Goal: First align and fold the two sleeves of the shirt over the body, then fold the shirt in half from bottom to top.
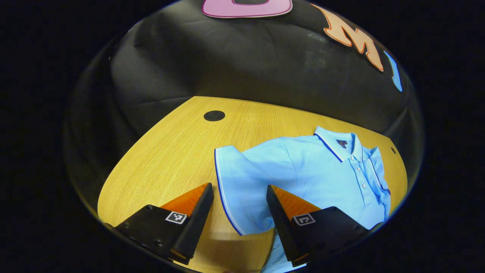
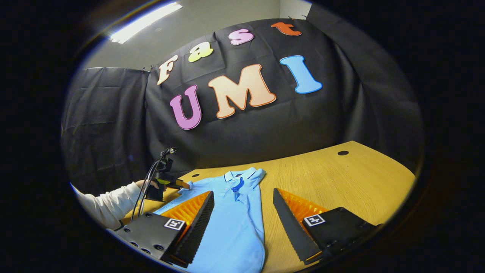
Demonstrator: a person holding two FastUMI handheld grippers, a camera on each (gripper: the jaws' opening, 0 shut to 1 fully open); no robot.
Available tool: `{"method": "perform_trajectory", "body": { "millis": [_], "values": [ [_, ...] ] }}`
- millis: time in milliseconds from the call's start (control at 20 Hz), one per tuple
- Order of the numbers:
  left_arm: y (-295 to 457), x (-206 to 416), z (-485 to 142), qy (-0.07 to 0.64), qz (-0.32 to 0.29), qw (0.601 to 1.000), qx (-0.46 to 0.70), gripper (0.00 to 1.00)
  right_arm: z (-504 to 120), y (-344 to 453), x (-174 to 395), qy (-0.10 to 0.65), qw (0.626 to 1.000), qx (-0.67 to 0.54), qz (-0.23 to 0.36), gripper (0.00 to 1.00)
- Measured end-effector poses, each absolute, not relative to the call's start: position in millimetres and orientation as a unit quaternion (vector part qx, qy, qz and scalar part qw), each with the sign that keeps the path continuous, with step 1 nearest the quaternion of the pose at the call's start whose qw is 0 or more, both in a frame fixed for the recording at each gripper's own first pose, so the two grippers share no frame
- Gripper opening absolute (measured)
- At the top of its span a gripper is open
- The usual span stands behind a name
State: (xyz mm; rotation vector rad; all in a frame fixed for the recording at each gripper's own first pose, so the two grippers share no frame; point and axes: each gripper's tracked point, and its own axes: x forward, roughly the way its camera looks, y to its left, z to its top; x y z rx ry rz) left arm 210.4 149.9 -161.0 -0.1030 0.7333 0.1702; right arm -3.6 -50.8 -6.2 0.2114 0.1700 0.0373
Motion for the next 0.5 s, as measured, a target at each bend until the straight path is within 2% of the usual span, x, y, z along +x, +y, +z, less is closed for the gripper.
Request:
{"method": "perform_trajectory", "body": {
  "millis": [300,350,400,500],
  "values": [
    [151.3,213.7,-154.6,0.345,0.067,0.935,-0.04,0.71,-9.5,-51.0,-4.6,0.093,0.989,0.114,0.016,0.98],
    [150.6,214.3,-155.4,0.345,0.065,0.936,-0.037,0.58,-7.8,-50.7,-5.6,0.092,0.989,0.114,0.017,0.98],
    [146.0,215.8,-156.1,0.344,0.051,0.937,-0.036,0.53,-6.3,-51.0,-6.1,0.091,0.989,0.114,0.017,0.98],
    [130.8,224.9,-163.7,0.336,0.04,0.94,-0.049,0.3,-5.8,-51.5,-7.5,0.09,0.989,0.113,0.016,0.98]
  ]
}}
